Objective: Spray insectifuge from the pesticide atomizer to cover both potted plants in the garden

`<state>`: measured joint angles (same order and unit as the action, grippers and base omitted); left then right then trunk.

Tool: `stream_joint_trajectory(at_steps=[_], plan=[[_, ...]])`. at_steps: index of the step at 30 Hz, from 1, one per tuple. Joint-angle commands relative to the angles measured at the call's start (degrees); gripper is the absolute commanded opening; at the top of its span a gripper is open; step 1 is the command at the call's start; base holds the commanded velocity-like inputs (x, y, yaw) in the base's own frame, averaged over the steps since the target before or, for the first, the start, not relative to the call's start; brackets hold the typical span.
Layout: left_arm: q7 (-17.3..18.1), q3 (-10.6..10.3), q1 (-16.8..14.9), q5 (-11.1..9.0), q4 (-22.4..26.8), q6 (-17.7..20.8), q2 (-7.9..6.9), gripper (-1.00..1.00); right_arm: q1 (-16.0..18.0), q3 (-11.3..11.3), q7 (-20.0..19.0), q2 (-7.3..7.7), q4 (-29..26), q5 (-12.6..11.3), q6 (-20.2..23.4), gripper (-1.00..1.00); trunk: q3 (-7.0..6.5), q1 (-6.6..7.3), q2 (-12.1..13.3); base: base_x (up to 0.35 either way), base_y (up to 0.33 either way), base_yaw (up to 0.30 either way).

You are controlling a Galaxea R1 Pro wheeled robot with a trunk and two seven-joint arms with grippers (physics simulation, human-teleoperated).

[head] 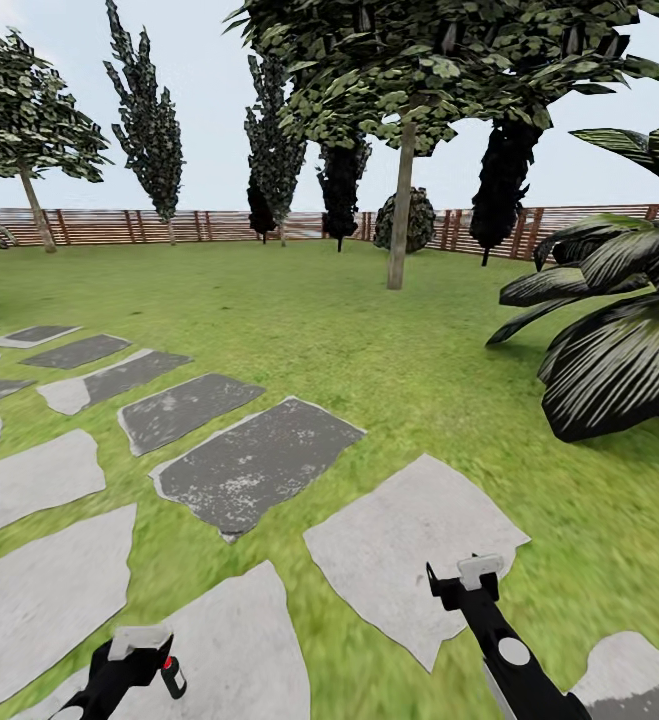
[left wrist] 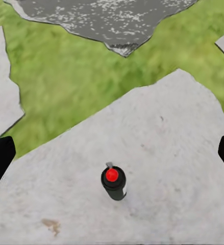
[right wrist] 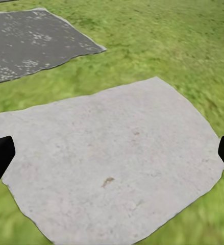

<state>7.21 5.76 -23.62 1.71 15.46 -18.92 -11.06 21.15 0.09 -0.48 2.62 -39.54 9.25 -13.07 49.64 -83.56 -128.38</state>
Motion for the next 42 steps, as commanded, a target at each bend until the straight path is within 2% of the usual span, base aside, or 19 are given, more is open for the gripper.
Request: stream_joint_trajectory(at_steps=[1, 4, 6, 11, 14, 18, 23, 28, 42], plan=[[0.48, 0.52, 0.08, 1.57, -0.06, -0.18, 0.01, 1.00, 0.03, 0.00, -0.07, 0.02, -0.02, 0.43, -0.17, 1.00, 0.05, 0.01, -0.02, 0.000, 0.000, 0.000], [0.51, 0.56, 0.39, 3.28, -0.07, -0.22, -0.02, 1.00, 0.03, 0.04, -0.15, 0.00, -0.08, 0.59, -0.15, 1.00, 0.05, 0.01, -0.02, 0.000, 0.000, 0.000], [0.52, 0.56, 0.49, 3.53, -0.08, -0.51, -0.02, 1.00, 0.03, 0.07, -0.19, -0.03, -0.09, 0.62, -0.13, 1.00, 0.05, 0.01, -0.02, 0.000, 0.000, 0.000], [0.67, 0.64, 0.74, 3.46, -0.17, -4.78, -0.31, 1.00, 0.03, 0.09, -0.19, -0.12, -0.04, 0.60, -0.04, 1.00, 0.05, 0.01, -0.02, 0.000, 0.000, 0.000], [2.67, 0.67, 0.80, 3.41, -0.64, -5.36, -1.00, 1.00, 0.03, 0.09, -0.21, -0.15, 0.00, 0.64, 0.01, 1.00, 0.05, 0.01, -0.02, 0.000, 0.000, 0.000], [5.32, 1.14, 1.34, 3.29, -3.65, -5.69, -1.68, 1.00, 0.03, 0.28, -0.22, -0.16, -0.09, 0.61, 0.05, 1.00, 0.05, 0.01, -0.02, 0.000, 0.000, 0.000], [5.97, 1.21, 1.50, 3.30, -5.56, -5.73, -2.21, 1.00, 0.03, 0.64, -0.23, -0.16, -0.16, 0.60, 0.06, 1.00, 0.05, 0.01, -0.02, 0.000, 0.000, 0.000], [6.27, 0.91, 1.55, 3.81, -8.14, -6.20, -2.17, 1.00, 0.03, 0.72, -0.23, -0.16, -0.12, 0.60, 0.06, 1.00, 0.05, 0.01, -0.02, 0.000, 0.000, 0.000], [6.06, 0.80, 1.56, 3.77, -7.97, -7.44, -1.59, 1.00, 0.03, 0.79, -0.14, -0.16, -0.01, 0.60, 0.06, 1.00, 0.35, 0.01, -0.02, 0.000, 0.000, 0.000]])
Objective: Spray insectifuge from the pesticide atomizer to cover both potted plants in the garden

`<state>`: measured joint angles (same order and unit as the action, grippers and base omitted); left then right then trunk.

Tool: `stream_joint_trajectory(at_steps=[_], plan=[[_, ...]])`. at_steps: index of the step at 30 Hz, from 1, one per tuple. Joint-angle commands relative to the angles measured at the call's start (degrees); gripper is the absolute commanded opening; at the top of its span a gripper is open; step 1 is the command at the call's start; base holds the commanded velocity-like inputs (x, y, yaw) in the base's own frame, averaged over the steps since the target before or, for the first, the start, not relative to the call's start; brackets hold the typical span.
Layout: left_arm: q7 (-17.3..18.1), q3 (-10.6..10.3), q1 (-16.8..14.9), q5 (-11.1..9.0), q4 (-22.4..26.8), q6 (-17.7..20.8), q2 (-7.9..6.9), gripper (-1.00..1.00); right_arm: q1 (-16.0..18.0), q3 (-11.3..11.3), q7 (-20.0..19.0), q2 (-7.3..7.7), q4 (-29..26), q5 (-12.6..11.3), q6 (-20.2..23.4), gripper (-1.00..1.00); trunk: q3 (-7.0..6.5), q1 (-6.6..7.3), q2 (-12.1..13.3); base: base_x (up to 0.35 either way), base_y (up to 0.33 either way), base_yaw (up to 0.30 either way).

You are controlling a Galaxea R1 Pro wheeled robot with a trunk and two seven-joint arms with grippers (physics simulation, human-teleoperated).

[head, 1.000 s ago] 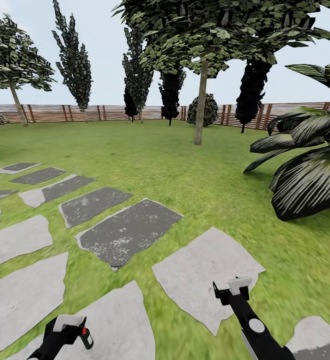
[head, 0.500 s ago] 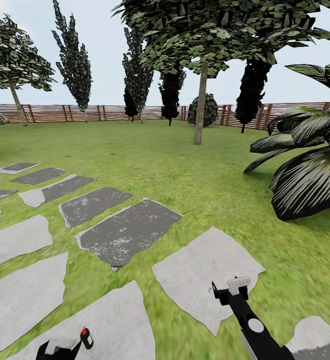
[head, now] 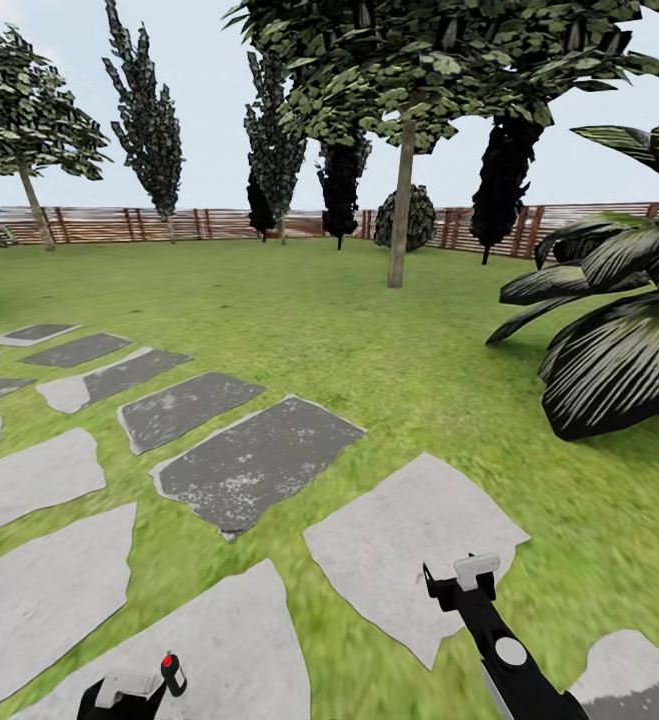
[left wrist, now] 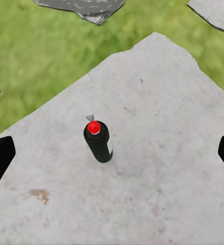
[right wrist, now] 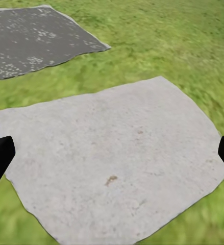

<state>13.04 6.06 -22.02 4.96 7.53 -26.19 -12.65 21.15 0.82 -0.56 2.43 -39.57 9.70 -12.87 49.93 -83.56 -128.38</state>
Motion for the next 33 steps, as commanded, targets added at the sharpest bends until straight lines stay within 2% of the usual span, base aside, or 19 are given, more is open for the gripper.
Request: stream_joint_trajectory(at_steps=[1, 19, 23, 25, 33], plan=[[0.23, 0.51, -0.04, 0.51, -0.01, -0.18, 0.03, 1.00, 0.03, 0.06, -0.06, 0.03, 0.02, 0.14, -0.14, 1.00, 0.31, -0.21, -0.42, 0.000, 0.000, 0.000], [-0.40, 1.19, -0.07, -0.14, 0.31, -0.20, 0.03, 1.00, 0.03, -0.07, 0.08, 0.06, -0.08, 0.14, -0.23, 1.00, 5.12, -4.16, -7.64, 0.000, 0.000, 0.000], [-0.48, 1.13, -0.38, -0.77, 3.86, 0.33, 0.12, 1.00, 0.03, -0.18, 0.12, 0.11, -0.07, 0.14, -0.23, 1.00, 6.19, -5.04, -9.25, 0.000, 0.000, 0.051], [-0.45, 1.09, -0.69, -0.92, 7.28, 0.74, 0.14, 1.00, 0.03, -0.20, 0.12, 0.12, -0.04, 0.14, -0.23, 1.00, 6.72, -5.48, -10.05, 0.000, 0.000, 0.114], [0.19, 1.38, -0.81, -1.23, 9.61, 0.86, 0.20, 1.00, 0.03, -0.14, 0.20, 0.12, 0.11, 0.08, -0.23, 1.00, 8.77, -7.24, -13.26, 0.000, 0.000, 0.163]])
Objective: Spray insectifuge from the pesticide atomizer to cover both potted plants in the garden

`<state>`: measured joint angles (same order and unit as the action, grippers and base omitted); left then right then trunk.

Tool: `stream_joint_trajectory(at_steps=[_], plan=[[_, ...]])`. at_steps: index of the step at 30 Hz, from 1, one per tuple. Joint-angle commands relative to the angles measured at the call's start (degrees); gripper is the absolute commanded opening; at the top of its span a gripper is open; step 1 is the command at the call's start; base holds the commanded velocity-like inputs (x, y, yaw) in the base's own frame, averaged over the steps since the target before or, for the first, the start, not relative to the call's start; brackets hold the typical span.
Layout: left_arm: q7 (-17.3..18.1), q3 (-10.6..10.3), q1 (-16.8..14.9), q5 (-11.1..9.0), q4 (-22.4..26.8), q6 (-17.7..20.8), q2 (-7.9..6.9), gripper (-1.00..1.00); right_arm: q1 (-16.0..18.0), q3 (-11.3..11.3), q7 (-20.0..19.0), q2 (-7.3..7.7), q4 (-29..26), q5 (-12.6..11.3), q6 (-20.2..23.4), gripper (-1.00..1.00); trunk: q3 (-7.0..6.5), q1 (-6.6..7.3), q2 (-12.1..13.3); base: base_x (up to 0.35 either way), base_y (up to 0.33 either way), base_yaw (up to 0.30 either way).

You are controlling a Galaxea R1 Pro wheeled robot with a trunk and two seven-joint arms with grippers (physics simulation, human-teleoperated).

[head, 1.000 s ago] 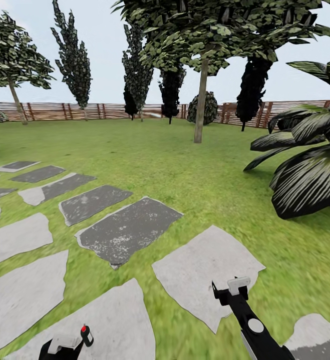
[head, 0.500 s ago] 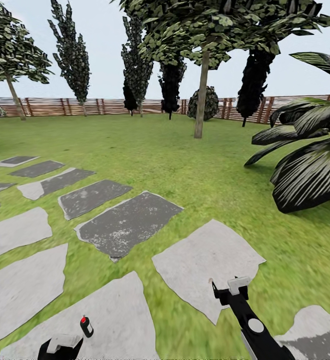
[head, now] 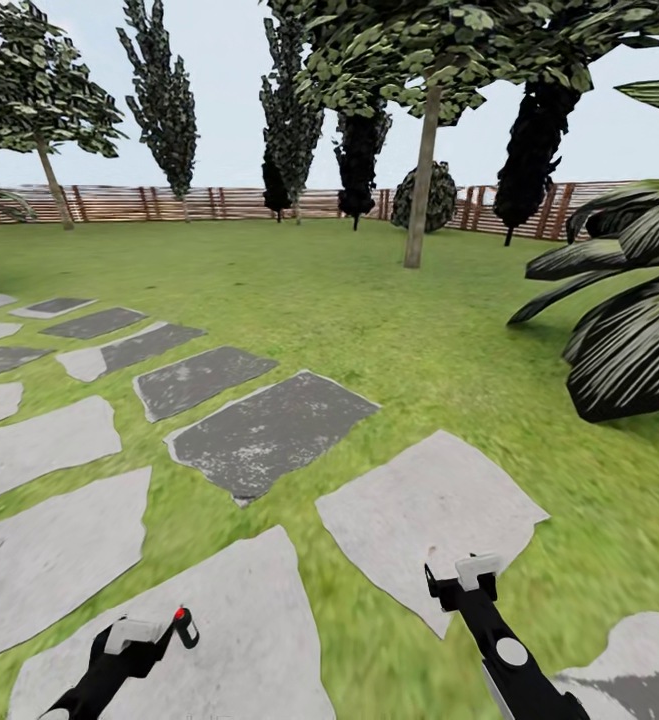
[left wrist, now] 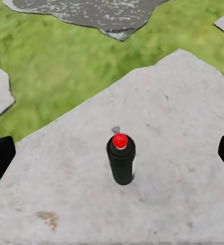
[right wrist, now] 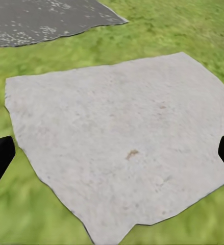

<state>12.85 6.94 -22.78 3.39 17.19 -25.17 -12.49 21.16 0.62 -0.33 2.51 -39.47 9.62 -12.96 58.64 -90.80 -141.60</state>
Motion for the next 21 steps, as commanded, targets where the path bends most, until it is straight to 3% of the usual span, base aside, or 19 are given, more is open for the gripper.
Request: stream_joint_trajectory(at_steps=[1, 4, 17, 21], plan=[[0.40, 0.51, -0.06, 0.33, 0.00, -0.15, 0.04, 1.00, 0.02, 0.04, -0.03, 0.04, 0.04, 0.15, -0.13, 1.00, 0.31, -0.21, -0.44, 0.000, 0.000, 0.182], [0.35, 0.52, -0.06, 0.34, -0.05, -0.14, 0.08, 1.00, 0.02, 0.01, -0.03, 0.04, 0.15, 0.14, -0.13, 1.00, 1.06, -0.87, -1.64, 0.000, 0.000, 0.183], [0.33, 0.44, 0.01, 0.32, -0.31, -0.14, 0.18, 1.00, 0.02, 0.00, -0.10, 0.04, 0.18, 0.14, -0.18, 1.00, 4.82, -1.21, -1.81, 0.000, 0.000, 0.181], [0.25, 0.46, 0.01, 0.31, -0.32, -0.22, 0.19, 1.00, 0.02, 0.00, -0.11, 0.04, 0.18, 0.14, -0.20, 1.00, 5.66, -1.28, -1.85, 0.000, 0.000, -0.023]])
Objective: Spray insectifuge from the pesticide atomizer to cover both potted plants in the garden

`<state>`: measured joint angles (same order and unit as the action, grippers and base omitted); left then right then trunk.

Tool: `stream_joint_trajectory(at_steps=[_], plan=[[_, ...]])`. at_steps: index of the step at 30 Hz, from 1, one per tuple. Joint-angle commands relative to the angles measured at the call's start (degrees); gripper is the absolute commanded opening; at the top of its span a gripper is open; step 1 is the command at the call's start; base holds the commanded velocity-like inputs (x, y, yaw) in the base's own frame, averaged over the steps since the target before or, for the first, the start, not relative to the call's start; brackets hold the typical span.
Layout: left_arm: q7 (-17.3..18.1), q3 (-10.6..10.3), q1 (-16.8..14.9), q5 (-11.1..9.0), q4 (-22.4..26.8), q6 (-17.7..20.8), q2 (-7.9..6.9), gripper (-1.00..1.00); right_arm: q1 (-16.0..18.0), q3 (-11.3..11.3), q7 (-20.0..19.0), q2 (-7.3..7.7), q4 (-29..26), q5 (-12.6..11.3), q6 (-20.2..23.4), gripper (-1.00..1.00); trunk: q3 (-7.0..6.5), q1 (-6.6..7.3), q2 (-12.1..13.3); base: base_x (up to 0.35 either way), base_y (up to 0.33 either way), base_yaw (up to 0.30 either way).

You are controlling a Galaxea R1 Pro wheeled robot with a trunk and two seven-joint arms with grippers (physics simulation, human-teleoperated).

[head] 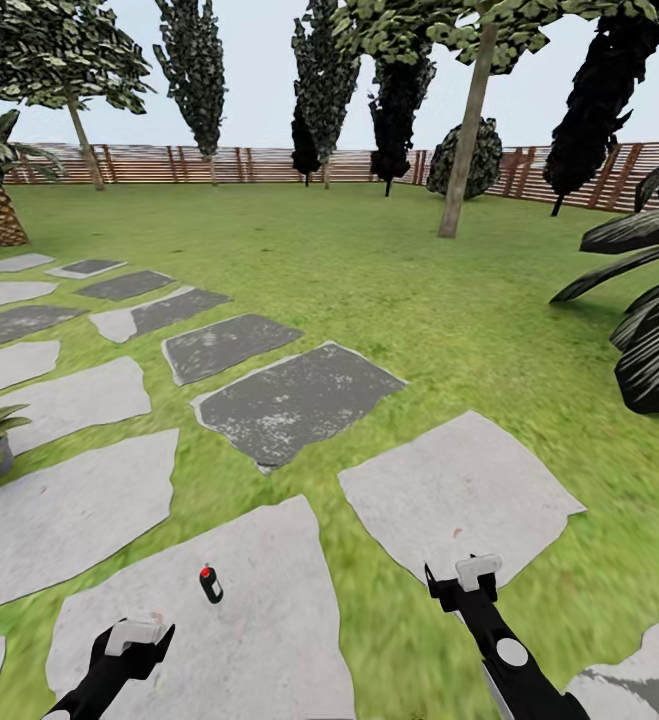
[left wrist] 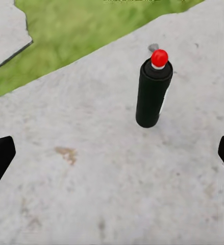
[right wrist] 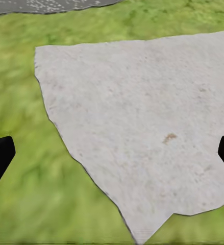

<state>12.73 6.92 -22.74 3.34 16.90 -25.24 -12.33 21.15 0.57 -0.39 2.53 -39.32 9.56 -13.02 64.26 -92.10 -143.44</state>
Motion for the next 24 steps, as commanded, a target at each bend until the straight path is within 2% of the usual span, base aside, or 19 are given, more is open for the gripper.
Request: stream_joint_trajectory(at_steps=[1, 8, 15, 24], plan=[[0.38, 0.47, -0.02, 0.35, -0.02, -0.18, 0.02, 1.00, 0.03, 0.05, -0.04, 0.02, 0.04, 0.19, -0.15, 1.00, 0.07, 0.01, -0.02, 0.000, 0.000, -0.221], [-0.15, 0.41, -0.02, 0.43, -0.11, -0.43, 1.54, 1.00, 0.03, 0.05, -0.01, 0.02, 0.04, 0.19, -0.15, 1.00, 0.10, 0.01, -0.02, 0.054, 0.038, -0.086], [-0.17, 0.39, -0.02, 0.43, -0.11, -0.24, 1.85, 1.00, 0.03, 0.05, 0.04, 0.02, 0.04, 0.19, -0.15, 1.00, 0.10, 0.01, -0.02, 0.221, 0.183, -0.006], [-0.24, 0.46, -0.02, 0.42, -0.11, -0.21, 1.96, 1.00, 0.03, 0.06, 0.04, 0.02, 0.04, 0.19, -0.16, 1.00, 0.10, 0.01, -0.02, 0.262, 0.023, 0.000]])
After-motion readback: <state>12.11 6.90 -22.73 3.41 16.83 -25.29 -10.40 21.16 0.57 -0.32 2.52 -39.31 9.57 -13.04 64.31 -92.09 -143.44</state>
